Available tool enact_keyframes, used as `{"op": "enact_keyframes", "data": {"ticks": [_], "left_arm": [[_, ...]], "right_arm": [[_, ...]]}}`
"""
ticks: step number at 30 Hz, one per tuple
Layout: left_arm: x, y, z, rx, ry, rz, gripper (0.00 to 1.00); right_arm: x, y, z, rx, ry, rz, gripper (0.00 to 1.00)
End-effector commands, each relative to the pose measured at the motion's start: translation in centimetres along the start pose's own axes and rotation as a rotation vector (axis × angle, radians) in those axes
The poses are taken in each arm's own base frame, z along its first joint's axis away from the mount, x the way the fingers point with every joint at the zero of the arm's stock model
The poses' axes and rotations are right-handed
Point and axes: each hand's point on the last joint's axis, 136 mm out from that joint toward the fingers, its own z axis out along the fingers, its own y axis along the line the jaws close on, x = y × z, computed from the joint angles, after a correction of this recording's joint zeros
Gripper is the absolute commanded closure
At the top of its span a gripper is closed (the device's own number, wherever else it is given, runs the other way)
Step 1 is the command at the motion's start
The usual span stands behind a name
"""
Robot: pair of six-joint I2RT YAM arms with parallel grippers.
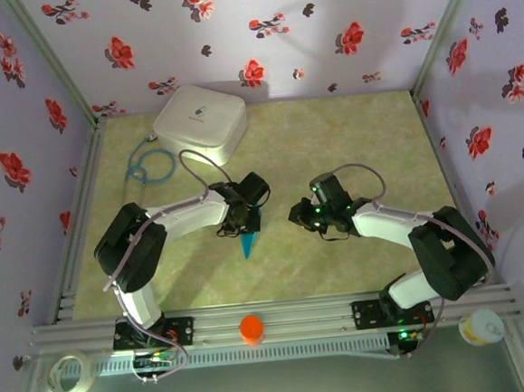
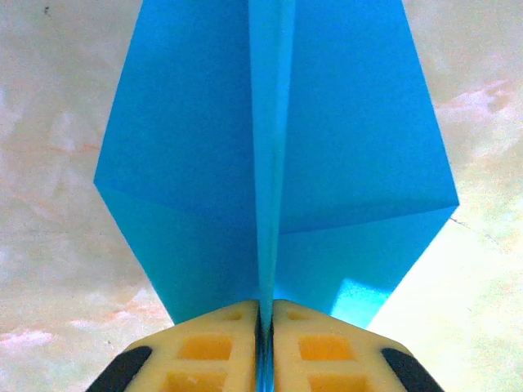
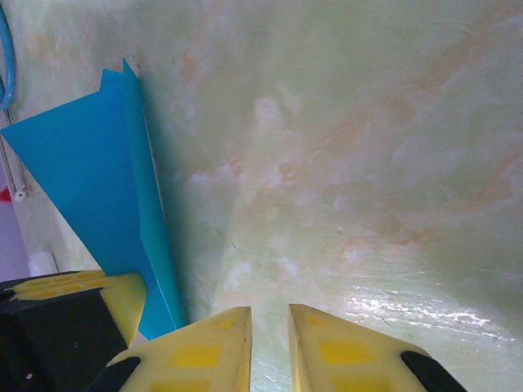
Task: Fold a paper plane with a square sheet of paper (pick it up from the middle)
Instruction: Move the paper plane to the center of the table.
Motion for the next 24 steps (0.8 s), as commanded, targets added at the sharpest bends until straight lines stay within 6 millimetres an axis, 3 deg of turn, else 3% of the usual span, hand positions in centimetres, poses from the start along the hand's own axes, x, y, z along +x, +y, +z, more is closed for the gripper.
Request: {"op": "enact_keyframes", "data": {"ticks": [1,24], "left_arm": [[0.24,0.1,0.17,-0.021,0.011,0.004,0.88],[0.64,-0.13,0.77,-0.012,0.038,0.018,0.86]], "right_arm": [[-0.34,-0.18,-0.22,0.005,-0.018,-0.004,0.8],[-0.23,-0.33,-0.19,-0.006,-0.024,0.004,0.79]]}}
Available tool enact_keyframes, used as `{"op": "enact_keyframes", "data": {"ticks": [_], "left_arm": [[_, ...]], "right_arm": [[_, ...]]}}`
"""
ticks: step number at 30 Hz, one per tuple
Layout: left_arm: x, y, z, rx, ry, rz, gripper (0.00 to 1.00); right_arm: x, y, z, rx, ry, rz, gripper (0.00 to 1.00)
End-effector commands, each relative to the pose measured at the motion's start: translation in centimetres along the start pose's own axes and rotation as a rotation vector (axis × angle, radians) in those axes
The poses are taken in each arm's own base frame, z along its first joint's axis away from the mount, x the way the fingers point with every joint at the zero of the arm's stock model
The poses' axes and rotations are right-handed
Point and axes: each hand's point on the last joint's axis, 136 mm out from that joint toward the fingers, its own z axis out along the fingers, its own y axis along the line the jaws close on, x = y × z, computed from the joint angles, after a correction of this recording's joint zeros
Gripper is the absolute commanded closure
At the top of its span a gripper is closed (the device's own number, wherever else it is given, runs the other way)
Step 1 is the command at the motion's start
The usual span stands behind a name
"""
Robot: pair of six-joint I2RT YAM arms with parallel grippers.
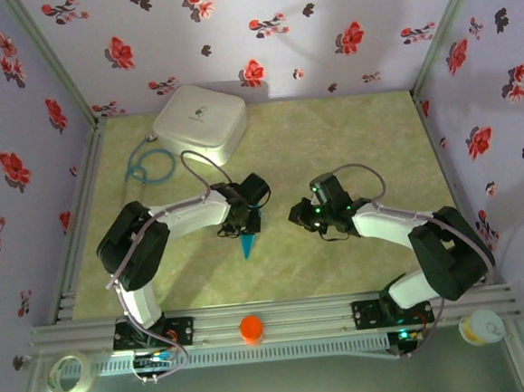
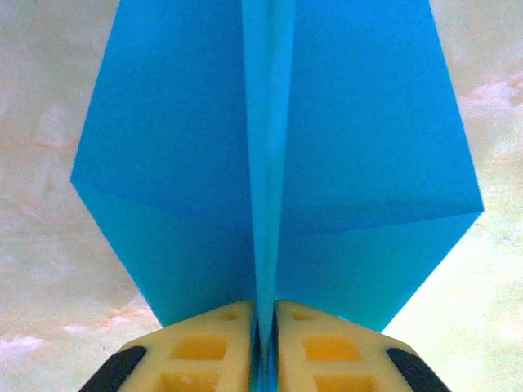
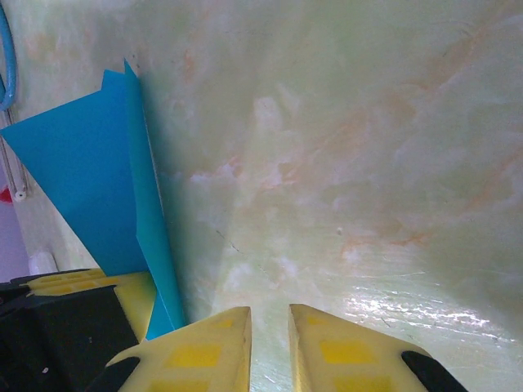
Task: Fold a paper plane with a square sheet of paper (pick it up from the middle)
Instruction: Move the paper plane to the center of the table.
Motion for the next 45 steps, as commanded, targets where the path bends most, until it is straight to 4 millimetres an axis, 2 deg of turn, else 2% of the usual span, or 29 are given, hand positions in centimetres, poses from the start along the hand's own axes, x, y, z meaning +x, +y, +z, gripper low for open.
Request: {"op": "enact_keyframes", "data": {"ticks": [1,33,45], "left_arm": [[0.4,-0.2,0.2,-0.007,0.023,0.017,0.86],[0.9,-0.1,1.4,-0.018,0.05,0.027,0.78],[1.7,0.6,3.0,-0.079,0.084,0.017,0.75]], "right_arm": [[-0.3,-0.1,-0.3,-0.008,-0.024,0.004,0.79],[-0.4,0.0,0.0,-0.015,-0.018,0.002,0.79],[-0.4,0.0,0.0,-0.016,-0.019,-0.001,0.79]]}}
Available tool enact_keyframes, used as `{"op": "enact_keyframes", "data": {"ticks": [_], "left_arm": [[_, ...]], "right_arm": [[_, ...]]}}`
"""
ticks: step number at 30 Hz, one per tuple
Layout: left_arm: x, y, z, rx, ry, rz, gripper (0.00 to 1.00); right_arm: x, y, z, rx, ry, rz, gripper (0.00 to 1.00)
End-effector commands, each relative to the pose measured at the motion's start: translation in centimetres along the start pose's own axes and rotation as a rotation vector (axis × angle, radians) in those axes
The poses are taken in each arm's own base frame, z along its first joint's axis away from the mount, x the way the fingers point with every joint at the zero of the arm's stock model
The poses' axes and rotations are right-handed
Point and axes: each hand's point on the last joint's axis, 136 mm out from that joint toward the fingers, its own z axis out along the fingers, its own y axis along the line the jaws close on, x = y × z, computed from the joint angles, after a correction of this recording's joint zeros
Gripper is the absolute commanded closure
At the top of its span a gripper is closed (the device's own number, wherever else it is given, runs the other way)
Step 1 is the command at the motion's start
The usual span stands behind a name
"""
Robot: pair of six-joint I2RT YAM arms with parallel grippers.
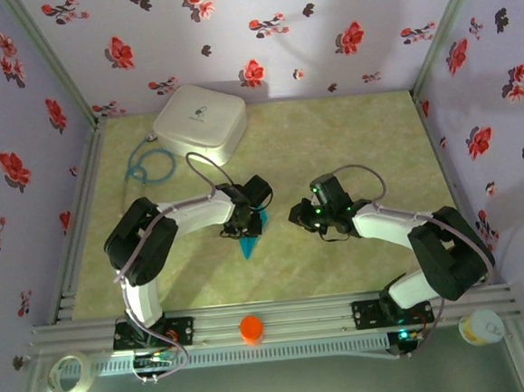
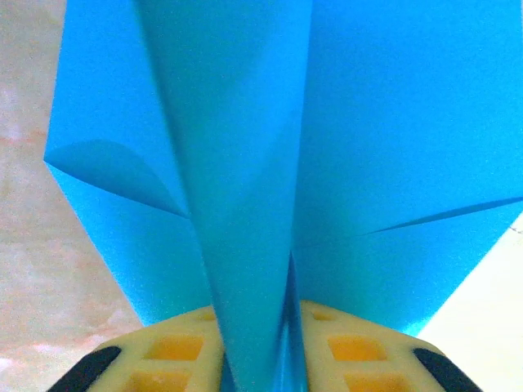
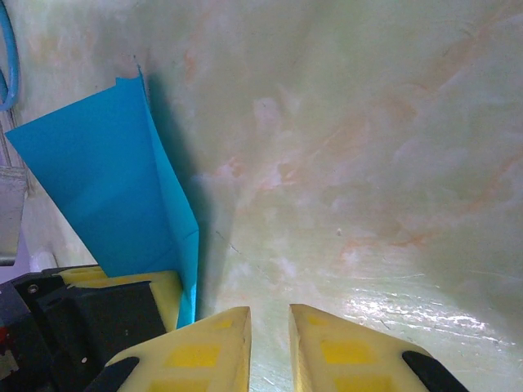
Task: Fold a paper plane with a square sheet of paper (pick it up from the middle)
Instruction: Move the paper plane to the center of the table.
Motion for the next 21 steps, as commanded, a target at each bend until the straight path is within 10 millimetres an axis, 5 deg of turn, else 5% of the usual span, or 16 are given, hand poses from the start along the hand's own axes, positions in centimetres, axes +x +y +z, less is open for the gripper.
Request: {"op": "enact_keyframes", "data": {"ticks": [1,21], "left_arm": [[1.2,0.6,1.8,-0.062,0.048,0.009,0.74],[0.8,-0.1,3.9,-0.167,0.066,-0.13,0.59]], "right_arm": [[-0.3,0.0,-0.1,-0.008,-0.015,0.001,0.79],[-1.6,-0.7,-3.6,-0.007,-0.056,-0.036,0.78]]}}
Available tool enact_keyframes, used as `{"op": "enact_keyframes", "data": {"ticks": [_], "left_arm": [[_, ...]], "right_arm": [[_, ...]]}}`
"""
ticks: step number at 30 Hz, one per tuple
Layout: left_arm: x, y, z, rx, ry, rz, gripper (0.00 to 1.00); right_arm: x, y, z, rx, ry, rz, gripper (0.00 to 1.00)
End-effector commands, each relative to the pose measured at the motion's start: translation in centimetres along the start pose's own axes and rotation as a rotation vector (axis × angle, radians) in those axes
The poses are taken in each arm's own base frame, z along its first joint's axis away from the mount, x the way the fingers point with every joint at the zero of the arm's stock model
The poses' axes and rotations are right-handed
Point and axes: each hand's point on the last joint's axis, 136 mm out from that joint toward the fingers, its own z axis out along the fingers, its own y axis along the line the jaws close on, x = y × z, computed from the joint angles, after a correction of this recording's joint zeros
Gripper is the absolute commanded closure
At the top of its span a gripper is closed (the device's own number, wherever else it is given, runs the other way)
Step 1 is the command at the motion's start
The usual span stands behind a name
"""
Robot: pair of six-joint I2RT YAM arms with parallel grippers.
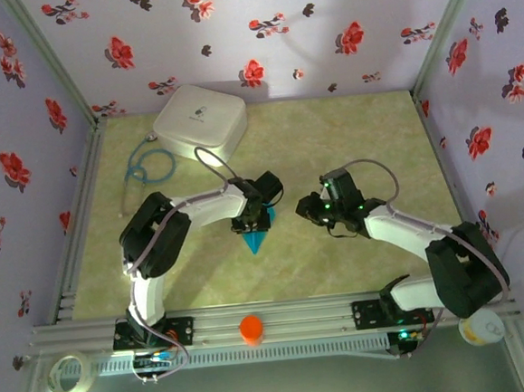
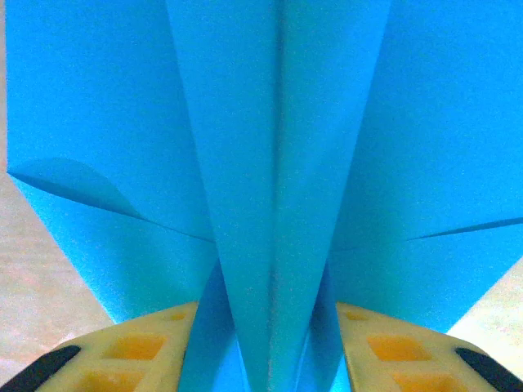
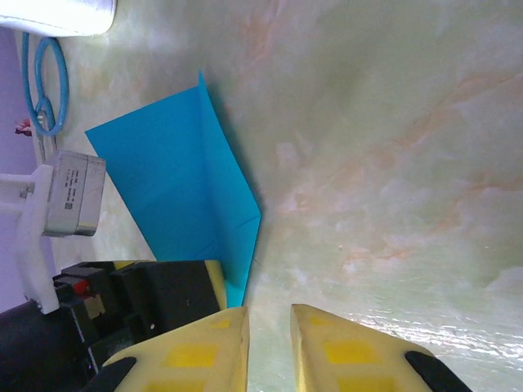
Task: Fold a paper plane with a square sheet of paper (pick it up from the middle)
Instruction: Move the paper plane to the center of the table.
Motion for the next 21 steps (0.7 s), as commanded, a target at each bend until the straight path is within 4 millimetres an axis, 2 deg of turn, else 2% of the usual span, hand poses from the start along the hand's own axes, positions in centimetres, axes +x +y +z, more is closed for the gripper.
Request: {"op": "enact_keyframes", "data": {"ticks": [1,5,9,21], "left_arm": [[2.0,1.4,3.4,-0.112,0.065,-0.029,0.57],[1.4,1.0,2.8,-0.097,0.041,-0.056,0.54],[0.6,0.4,1.4,-0.067,0.012,-0.061,0.53],[-1.9,-0.1,-4.6,0.0,-0.108,-0.06,0.5]], "right_arm": [[0.3,-1.2,-0.7,0.025,0.019,-0.02,0.78],[0.1,-1.4,-1.3,0.02,0.016,-0.02,0.78],[-0.2,-1.3,-1.7,0.016,0.005,-0.022,0.77],[-1.4,-0.4,-3.0,0.028,-0.036,-0.036,0.76]]}}
